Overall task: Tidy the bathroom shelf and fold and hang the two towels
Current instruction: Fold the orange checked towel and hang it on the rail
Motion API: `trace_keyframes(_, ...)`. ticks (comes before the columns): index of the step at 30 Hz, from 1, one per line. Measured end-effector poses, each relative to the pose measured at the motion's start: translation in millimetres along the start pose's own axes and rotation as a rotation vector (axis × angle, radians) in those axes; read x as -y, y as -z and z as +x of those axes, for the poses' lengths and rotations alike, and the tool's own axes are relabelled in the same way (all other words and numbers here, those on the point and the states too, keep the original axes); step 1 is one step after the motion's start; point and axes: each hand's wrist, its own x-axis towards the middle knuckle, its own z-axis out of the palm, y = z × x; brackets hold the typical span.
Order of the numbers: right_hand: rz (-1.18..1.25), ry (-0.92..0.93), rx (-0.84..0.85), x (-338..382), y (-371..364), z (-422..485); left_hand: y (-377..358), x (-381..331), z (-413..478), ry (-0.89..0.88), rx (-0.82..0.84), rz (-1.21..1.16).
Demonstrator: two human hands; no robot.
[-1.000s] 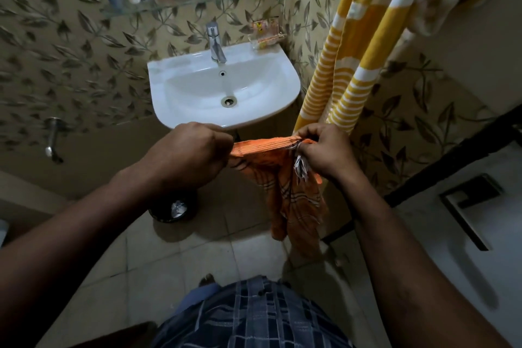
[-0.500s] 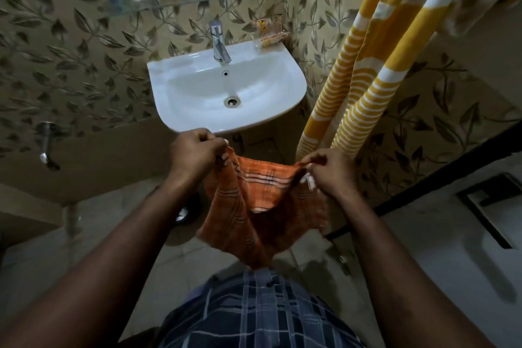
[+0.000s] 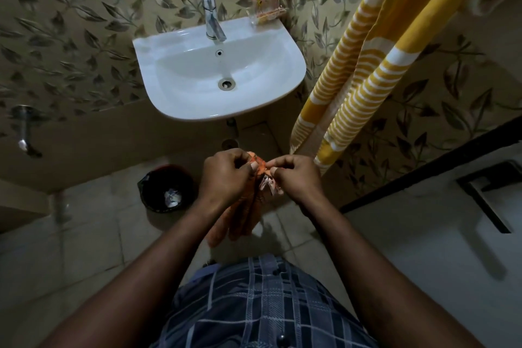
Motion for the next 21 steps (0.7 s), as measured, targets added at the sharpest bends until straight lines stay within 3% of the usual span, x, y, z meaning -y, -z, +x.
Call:
trace_keyframes(11,-0.133,0.175,-0.077,0.9,-0.2,-9.7,-16.7,-4.4,-9.9,-0.083,-0.053,0.114)
trace_keyframes(21,-0.124,0.227,-0.091,-6.3,11.5,-22.1,-25.2,-6.2,-18.4,-0.096,0.005,-0.067)
